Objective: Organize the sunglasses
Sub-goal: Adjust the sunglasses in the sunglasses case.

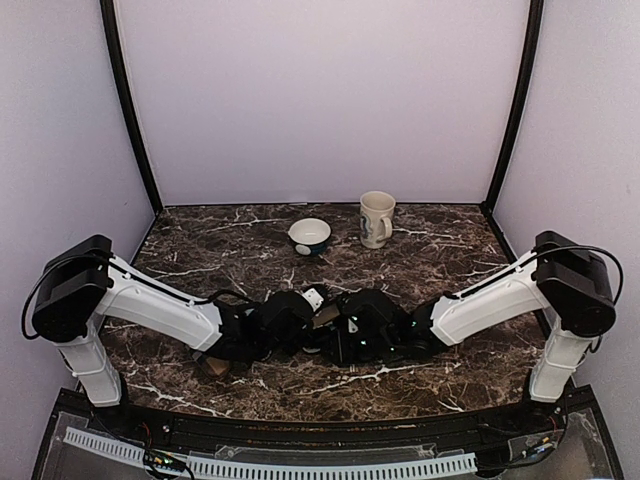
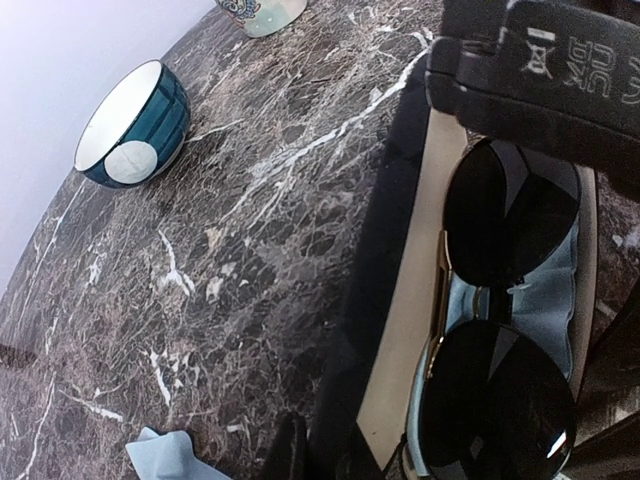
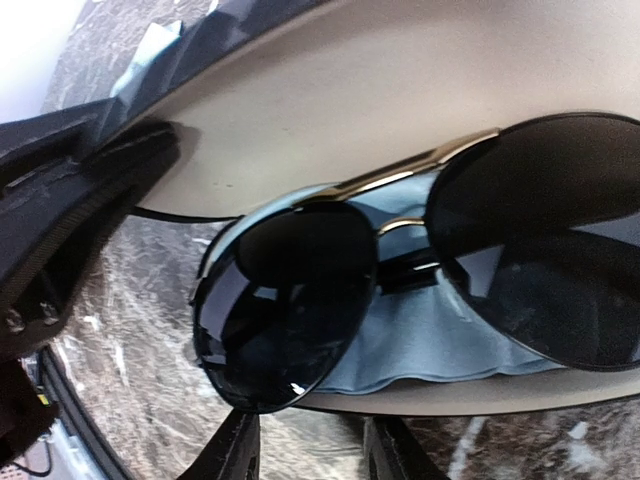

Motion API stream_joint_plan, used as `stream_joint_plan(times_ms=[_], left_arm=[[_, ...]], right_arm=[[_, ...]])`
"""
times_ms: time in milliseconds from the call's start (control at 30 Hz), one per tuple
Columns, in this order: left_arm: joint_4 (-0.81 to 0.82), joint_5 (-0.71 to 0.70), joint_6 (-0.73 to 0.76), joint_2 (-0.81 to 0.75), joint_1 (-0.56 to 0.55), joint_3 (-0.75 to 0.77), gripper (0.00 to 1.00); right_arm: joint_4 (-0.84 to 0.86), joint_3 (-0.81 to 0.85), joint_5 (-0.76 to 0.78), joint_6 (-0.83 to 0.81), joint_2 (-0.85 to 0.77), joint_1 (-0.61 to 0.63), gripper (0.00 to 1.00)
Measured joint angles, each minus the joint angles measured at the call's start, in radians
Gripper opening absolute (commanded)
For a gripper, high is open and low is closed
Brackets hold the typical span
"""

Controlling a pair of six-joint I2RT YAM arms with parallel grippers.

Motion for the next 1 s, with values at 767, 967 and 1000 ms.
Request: stream_joint_plan(times_ms=[767,967,1000], left_arm=[[-0.012,-0.003,-0.014,0.022,-0.011,0.032,0.00],[-0.012,-0.003,-0.014,0.022,-0.011,0.032,0.00],[-0.012,-0.003,-0.014,0.022,-0.011,0.032,0.00]], right_arm=[[0.163,-0.113,-0.183,0.021,-0.039,-0.040,0.39],[0.210,-0.166,-0.195,0.021,-0.099,-0.052,0.39],[0.220,-0.172,-0.195,0.021,-0.105,-0.057,0.39]])
